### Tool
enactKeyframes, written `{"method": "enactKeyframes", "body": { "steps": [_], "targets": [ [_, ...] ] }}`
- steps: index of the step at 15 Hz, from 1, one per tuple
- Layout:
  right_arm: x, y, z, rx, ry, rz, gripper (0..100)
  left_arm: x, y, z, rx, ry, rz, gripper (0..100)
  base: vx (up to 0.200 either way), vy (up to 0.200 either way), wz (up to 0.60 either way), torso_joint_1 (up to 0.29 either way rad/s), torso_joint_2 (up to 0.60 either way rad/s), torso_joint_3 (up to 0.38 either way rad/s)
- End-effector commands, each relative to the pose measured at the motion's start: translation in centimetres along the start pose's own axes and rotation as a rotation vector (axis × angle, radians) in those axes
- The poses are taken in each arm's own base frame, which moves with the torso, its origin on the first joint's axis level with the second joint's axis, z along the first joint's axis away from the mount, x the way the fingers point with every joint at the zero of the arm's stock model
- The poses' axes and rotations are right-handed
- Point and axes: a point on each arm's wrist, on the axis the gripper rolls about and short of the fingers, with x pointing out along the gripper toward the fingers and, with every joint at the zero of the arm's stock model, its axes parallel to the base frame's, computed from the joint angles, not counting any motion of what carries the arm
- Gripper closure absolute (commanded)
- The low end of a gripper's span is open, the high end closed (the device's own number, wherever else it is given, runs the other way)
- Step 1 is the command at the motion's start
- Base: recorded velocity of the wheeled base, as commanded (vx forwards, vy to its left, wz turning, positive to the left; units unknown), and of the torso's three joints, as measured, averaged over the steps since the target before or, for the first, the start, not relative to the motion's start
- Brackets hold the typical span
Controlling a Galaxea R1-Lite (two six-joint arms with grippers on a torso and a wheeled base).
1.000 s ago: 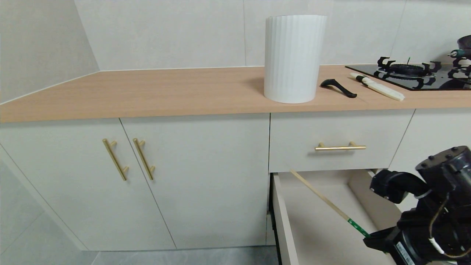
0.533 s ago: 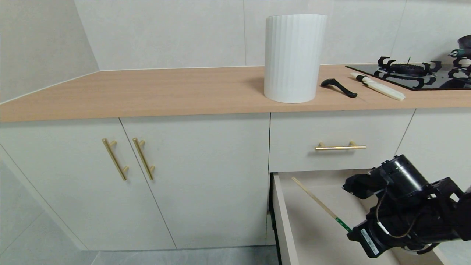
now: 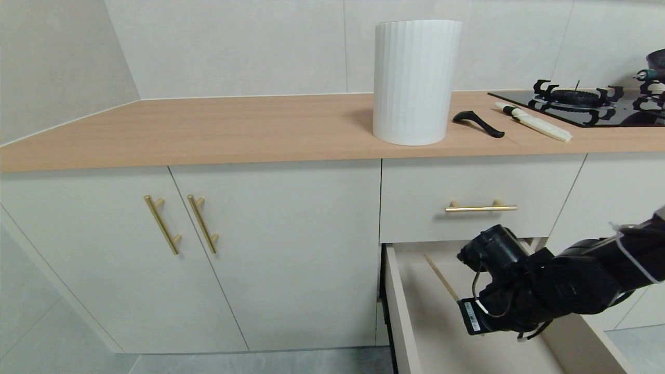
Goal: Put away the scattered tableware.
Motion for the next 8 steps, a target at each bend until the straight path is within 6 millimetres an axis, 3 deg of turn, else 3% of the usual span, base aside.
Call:
{"method": "enactKeyframes", "body": {
  "steps": [1, 6, 8],
  "targets": [
    [4.0, 0.6, -0.1, 0.015, 0.085, -0.028, 100, 0.0, 0.0, 0.0, -0.001, 0.0, 0.001, 0, 0.0, 0.0, 0.0, 0.0, 0.0, 0.0],
    [9.0, 0.9, -0.8, 0.009, 0.165, -0.049, 100, 0.0, 0.0, 0.0, -0.001, 0.0, 0.001, 0, 0.0, 0.0, 0.0, 0.0, 0.0, 0.0],
    [9.5, 1.0, -0.5, 0.029, 0.157, -0.053, 100, 0.0, 0.0, 0.0, -0.001, 0.0, 0.001, 0, 0.0, 0.0, 0.0, 0.0, 0.0, 0.0]
  ]
}}
